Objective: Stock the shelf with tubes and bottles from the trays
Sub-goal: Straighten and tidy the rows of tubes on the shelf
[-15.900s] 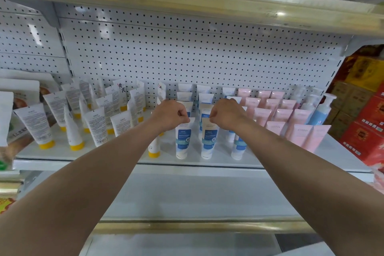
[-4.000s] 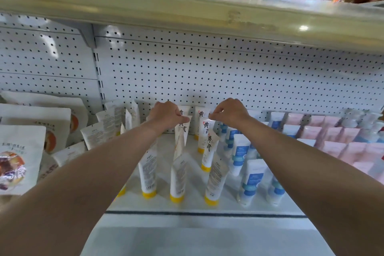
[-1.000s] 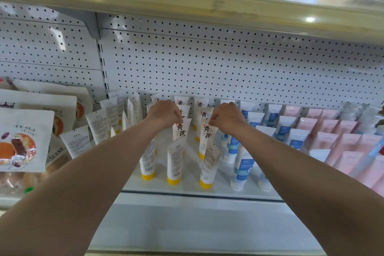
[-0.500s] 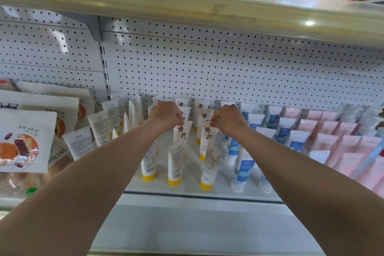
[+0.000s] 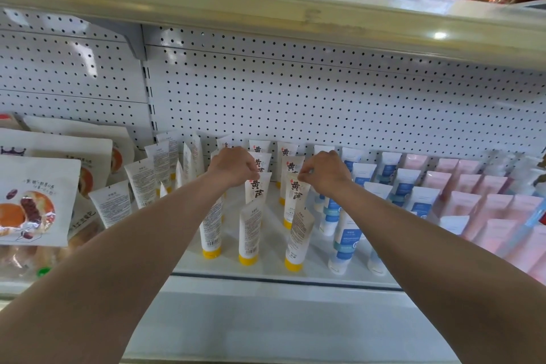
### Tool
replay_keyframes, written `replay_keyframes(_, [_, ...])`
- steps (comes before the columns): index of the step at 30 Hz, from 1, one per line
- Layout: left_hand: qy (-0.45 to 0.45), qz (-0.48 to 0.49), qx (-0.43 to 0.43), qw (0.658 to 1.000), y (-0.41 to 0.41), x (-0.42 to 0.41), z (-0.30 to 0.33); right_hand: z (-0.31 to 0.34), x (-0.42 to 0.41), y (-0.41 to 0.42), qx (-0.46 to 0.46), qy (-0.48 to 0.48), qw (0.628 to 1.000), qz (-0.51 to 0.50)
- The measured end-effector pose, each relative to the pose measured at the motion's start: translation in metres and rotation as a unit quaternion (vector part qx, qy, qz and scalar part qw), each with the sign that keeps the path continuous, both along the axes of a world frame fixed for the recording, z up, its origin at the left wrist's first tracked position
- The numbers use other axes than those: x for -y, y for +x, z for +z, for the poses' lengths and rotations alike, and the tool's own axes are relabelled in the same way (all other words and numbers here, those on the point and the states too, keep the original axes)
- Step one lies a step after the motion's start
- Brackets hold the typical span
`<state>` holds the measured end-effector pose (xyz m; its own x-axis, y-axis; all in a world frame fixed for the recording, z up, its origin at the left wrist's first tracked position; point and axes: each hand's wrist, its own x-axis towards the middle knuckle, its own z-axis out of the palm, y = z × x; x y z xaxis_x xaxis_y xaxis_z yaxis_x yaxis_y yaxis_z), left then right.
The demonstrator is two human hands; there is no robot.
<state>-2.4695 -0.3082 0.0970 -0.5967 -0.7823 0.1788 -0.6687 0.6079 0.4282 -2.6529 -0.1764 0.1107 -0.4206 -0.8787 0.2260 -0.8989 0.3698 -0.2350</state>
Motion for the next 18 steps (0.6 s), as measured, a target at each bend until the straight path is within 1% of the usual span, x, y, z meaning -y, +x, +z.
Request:
replay_keyframes(12, [0.012, 0.009, -0.023, 1.000, 0.0009, 0.0023, -0.0062, 0.0000, 0.0041, -0.0026, 0.008, 0.003, 1.000, 0.009])
replay_keyframes(18, [0.009, 0.004, -0.024, 1.000, 0.0018, 0.0021, -0.0071, -0.0013, 0.0054, -0.0062, 0.031, -0.013, 0.999, 0.020])
